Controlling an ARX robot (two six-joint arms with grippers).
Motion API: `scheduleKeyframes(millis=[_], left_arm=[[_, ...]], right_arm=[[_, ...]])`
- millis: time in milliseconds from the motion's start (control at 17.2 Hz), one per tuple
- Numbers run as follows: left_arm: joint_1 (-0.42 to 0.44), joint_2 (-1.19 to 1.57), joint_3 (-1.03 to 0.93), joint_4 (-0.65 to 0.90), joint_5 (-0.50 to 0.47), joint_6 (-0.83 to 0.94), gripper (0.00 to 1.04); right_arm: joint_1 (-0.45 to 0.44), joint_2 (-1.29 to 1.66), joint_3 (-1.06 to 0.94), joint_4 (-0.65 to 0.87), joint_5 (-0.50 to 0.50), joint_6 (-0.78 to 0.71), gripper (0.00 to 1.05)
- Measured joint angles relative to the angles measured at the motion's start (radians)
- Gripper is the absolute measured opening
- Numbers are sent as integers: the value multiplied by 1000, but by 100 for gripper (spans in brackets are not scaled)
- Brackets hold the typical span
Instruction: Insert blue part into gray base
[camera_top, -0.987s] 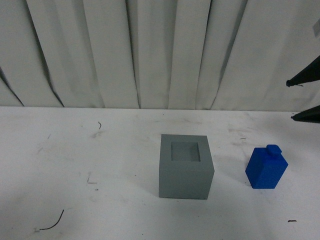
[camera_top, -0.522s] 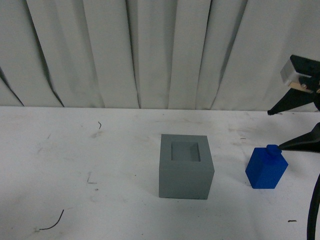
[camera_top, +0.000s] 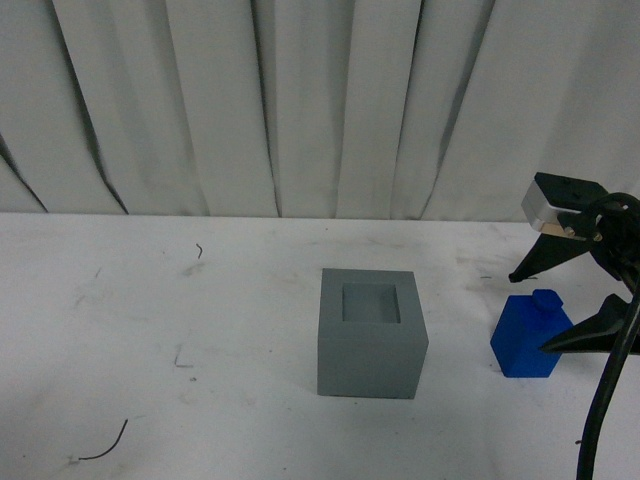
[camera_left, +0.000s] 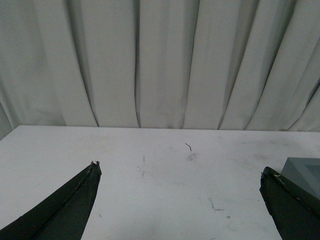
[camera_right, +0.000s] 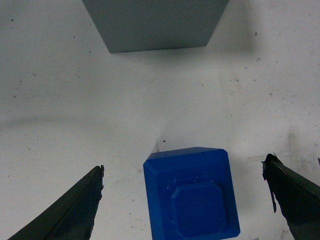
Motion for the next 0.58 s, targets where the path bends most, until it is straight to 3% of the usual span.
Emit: scheduleKeyframes(millis=[580], left_arm=[[0, 0, 0, 0, 0, 0, 98]], right_arm=[[19, 55, 4, 36, 117, -70, 98]])
